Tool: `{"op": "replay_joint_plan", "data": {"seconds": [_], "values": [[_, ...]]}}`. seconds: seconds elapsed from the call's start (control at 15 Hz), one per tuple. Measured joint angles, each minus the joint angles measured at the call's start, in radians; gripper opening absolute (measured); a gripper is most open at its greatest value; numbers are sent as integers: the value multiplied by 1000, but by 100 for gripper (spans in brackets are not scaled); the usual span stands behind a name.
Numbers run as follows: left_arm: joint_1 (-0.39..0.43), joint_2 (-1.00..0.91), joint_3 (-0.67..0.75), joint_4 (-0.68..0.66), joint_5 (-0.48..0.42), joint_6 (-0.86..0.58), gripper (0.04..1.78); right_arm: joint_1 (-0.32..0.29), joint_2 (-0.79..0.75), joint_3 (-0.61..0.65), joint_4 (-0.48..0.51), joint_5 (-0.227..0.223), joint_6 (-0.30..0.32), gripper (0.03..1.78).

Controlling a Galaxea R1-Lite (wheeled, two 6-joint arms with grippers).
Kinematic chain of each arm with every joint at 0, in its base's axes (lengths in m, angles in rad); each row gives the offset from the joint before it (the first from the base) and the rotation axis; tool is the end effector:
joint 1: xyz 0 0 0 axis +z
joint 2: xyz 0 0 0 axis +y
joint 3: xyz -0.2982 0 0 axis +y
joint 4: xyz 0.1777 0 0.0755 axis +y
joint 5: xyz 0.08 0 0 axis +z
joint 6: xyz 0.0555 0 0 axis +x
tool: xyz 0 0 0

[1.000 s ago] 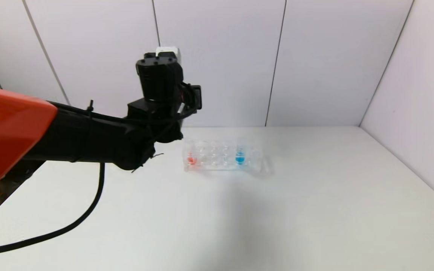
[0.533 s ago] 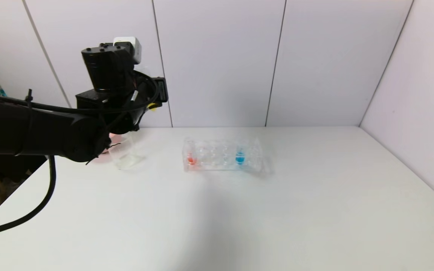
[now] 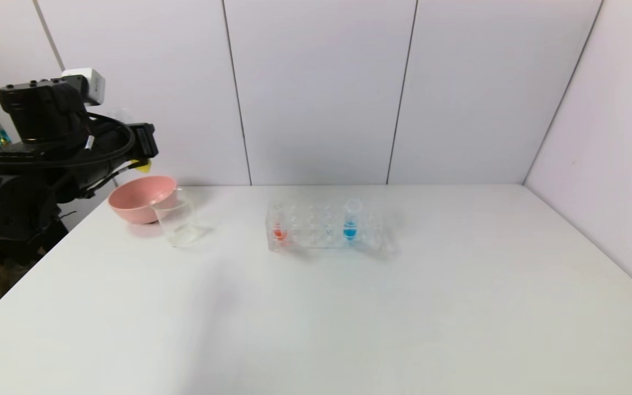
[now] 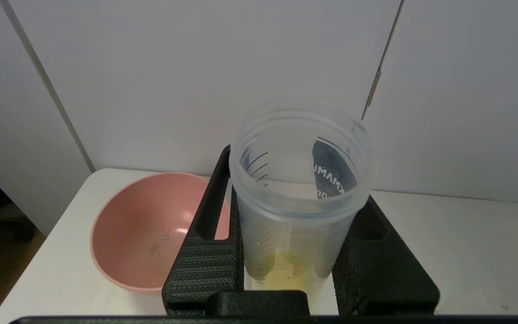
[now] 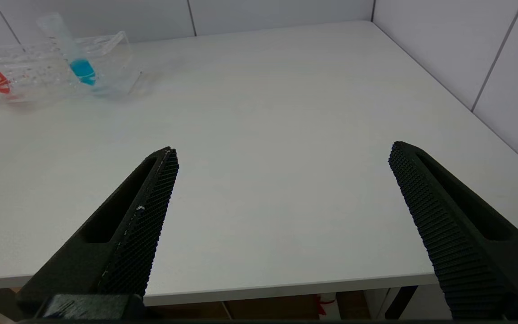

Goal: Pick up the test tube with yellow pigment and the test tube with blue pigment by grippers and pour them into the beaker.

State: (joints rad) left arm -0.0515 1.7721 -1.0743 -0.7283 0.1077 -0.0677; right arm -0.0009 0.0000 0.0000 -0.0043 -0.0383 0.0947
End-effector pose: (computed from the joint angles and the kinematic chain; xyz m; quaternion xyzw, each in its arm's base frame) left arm 0.3792 -0.0136 0.2400 -0.0350 -0.0161 0.0276 0.9989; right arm 0.0150 -0.0021 0.0761 0.0474 -0.0031 -0.0195 0.9987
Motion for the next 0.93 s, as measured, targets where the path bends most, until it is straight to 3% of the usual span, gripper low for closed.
{"op": "replay_joint_plan", "data": {"seconds": [0.47,0.93], "values": [[238,-68,72,14,-286,14,54,1,0,0,0,0,0,171],[264,-68,74,20,-301,16,54,1,0,0,0,0,0,171]]}}
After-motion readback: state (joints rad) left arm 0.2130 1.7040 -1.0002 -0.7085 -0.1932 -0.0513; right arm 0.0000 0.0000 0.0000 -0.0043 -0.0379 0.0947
